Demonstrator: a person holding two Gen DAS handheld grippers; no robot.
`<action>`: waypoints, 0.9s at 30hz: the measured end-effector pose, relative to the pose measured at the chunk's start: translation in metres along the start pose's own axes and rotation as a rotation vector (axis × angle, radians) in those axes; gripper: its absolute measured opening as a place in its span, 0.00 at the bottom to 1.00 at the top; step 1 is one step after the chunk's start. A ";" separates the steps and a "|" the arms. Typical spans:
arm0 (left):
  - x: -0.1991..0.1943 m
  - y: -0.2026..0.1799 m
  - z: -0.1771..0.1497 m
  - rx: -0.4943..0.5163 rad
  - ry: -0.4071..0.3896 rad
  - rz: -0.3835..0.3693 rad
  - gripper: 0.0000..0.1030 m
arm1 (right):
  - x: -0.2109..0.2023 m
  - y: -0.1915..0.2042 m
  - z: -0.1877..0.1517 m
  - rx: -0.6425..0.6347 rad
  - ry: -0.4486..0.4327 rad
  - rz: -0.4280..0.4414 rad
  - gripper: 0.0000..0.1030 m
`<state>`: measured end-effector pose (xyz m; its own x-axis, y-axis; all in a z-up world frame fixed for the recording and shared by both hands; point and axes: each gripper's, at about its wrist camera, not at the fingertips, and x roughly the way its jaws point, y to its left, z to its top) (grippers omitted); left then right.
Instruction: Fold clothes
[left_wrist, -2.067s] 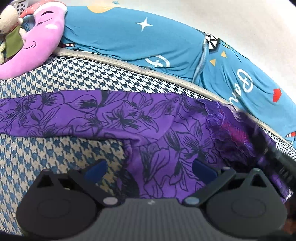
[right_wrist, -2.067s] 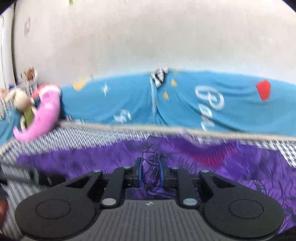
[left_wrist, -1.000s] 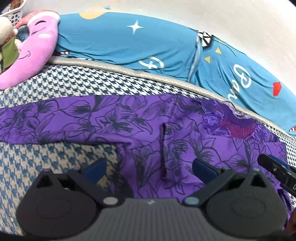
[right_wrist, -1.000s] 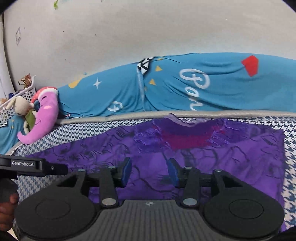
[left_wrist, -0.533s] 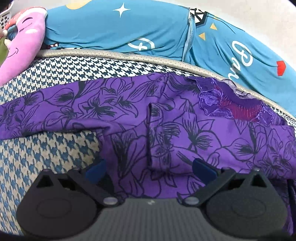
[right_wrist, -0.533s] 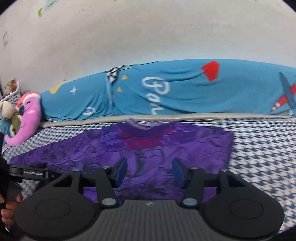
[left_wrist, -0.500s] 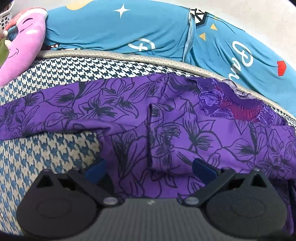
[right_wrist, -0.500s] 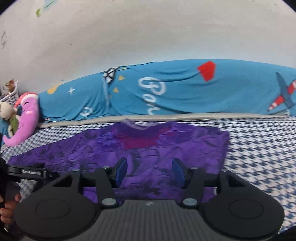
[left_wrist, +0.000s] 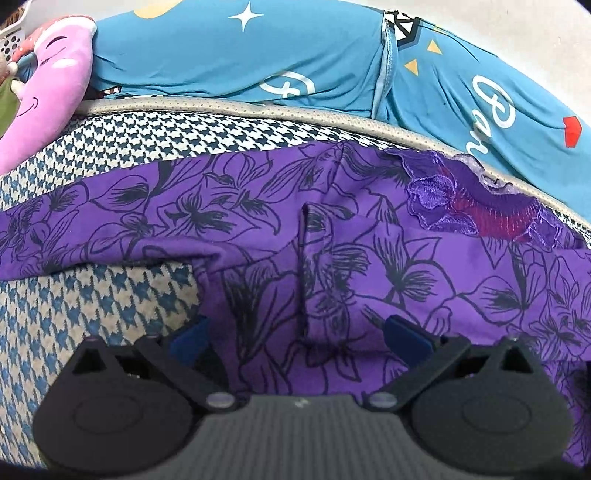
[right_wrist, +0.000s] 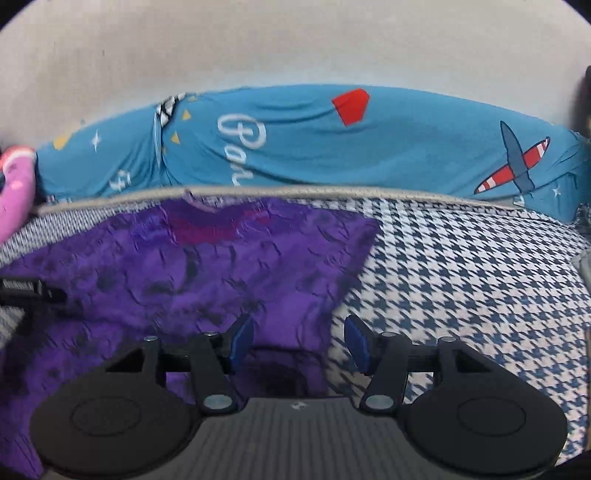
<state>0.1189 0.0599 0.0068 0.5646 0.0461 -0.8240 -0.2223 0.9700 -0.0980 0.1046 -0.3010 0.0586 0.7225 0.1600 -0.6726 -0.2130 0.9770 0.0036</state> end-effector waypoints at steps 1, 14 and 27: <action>0.000 -0.001 0.000 0.001 0.000 -0.002 1.00 | 0.002 0.000 -0.002 -0.015 0.012 0.001 0.53; 0.008 -0.003 0.000 0.009 0.013 -0.002 1.00 | 0.039 -0.003 -0.018 0.017 0.004 -0.211 0.51; 0.011 0.001 0.000 -0.002 0.042 0.011 1.00 | 0.020 -0.018 -0.028 0.150 0.117 -0.316 0.52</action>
<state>0.1247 0.0615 -0.0026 0.5281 0.0466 -0.8479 -0.2302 0.9690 -0.0901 0.1043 -0.3197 0.0245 0.6553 -0.1620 -0.7377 0.1139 0.9867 -0.1155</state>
